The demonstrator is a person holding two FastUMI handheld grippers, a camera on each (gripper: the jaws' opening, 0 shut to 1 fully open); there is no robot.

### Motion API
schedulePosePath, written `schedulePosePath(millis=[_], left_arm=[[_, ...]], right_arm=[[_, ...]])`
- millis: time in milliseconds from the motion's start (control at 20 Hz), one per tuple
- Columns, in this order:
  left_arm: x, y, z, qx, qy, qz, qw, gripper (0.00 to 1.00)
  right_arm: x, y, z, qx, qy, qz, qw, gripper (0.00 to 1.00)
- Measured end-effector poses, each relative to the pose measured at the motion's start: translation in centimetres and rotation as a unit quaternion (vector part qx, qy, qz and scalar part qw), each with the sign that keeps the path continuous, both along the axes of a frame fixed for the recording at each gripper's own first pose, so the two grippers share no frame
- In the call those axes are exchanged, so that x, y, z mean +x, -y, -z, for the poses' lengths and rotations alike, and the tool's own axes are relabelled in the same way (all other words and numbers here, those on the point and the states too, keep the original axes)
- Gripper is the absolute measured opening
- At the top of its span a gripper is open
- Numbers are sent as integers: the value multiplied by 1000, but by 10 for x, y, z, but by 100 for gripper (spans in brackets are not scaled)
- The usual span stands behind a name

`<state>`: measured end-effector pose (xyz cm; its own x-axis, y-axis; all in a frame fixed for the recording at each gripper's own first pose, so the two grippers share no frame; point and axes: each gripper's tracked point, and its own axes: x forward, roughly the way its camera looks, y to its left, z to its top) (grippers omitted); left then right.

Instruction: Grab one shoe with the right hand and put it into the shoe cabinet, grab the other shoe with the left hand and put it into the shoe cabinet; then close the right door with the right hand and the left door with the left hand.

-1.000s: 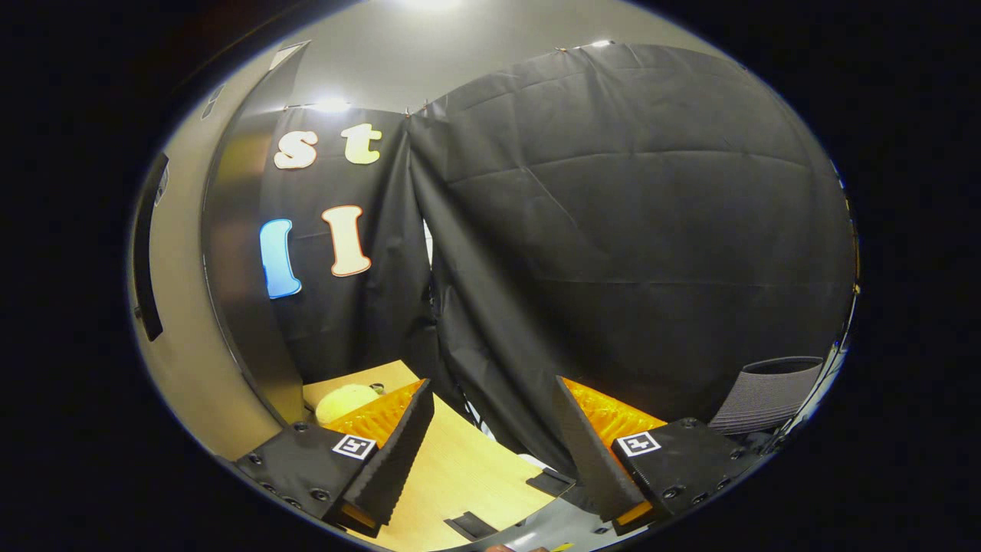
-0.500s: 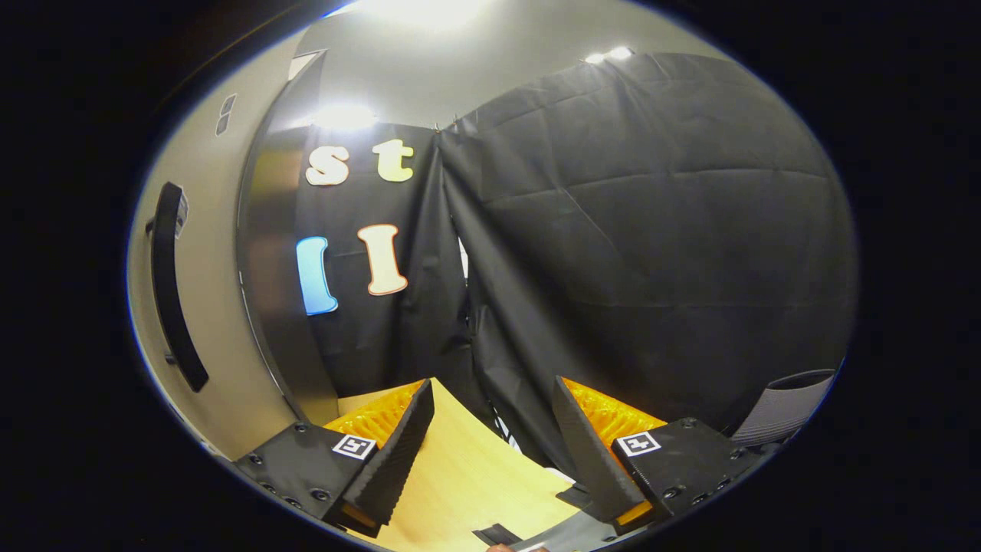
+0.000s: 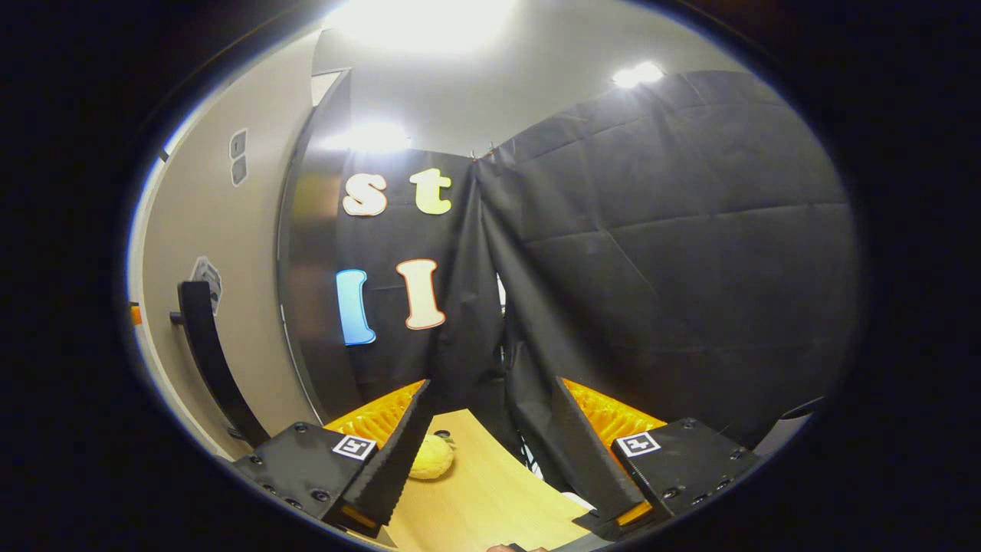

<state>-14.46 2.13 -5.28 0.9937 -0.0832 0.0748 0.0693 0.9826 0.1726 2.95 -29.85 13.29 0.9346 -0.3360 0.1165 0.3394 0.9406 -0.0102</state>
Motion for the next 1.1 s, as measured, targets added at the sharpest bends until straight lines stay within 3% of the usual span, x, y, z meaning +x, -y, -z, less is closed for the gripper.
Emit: schedulePosePath(millis=[150,200,250,300,350,550,650,700,750,800,850,900,1100], left_arm=[[-41,-4,16,-28,-5,7,1000,100],[-53,-3,25,-35,-5,12,999,100],[-58,-3,39,-40,-12,9,999,100],[-67,-7,53,-42,-21,0,999,100],[-79,-10,68,-41,-26,-3,999,100],[-113,-24,103,-45,-45,-13,998,100],[-126,-29,112,-66,-46,-13,997,96],[-131,-31,116,-79,-46,-10,996,100],[-134,-33,122,-88,-48,-5,995,100],[-137,-36,128,-90,-53,-5,994,100],[-139,-41,135,-87,-57,-10,994,96],[-142,-45,138,-82,-60,-11,995,100],[-149,-45,145,-65,-63,0,996,96]], right_arm=[[4,-8,-20,-6,5,-25,1000,98],[6,-15,-22,-6,2,-39,999,93],[9,-23,-23,-8,-7,-53,999,98],[11,-28,-23,-15,-15,-62,998,93],[11,-33,-29,-26,-16,-69,997,98],[10,-63,-39,-78,-11,-94,992,98],[12,-90,-30,-68,-25,-135,988,98],[10,-99,-27,-64,-30,-148,986,98],[12,-99,-27,-68,-30,-145,987,99],[7,-97,-29,-70,-26,-136,988,92],[9,-98,-28,-63,-29,-133,989,90],[7,-101,-23,-49,-33,-137,989,90],[5,-105,-25,-51,-31,-125,990,93]])
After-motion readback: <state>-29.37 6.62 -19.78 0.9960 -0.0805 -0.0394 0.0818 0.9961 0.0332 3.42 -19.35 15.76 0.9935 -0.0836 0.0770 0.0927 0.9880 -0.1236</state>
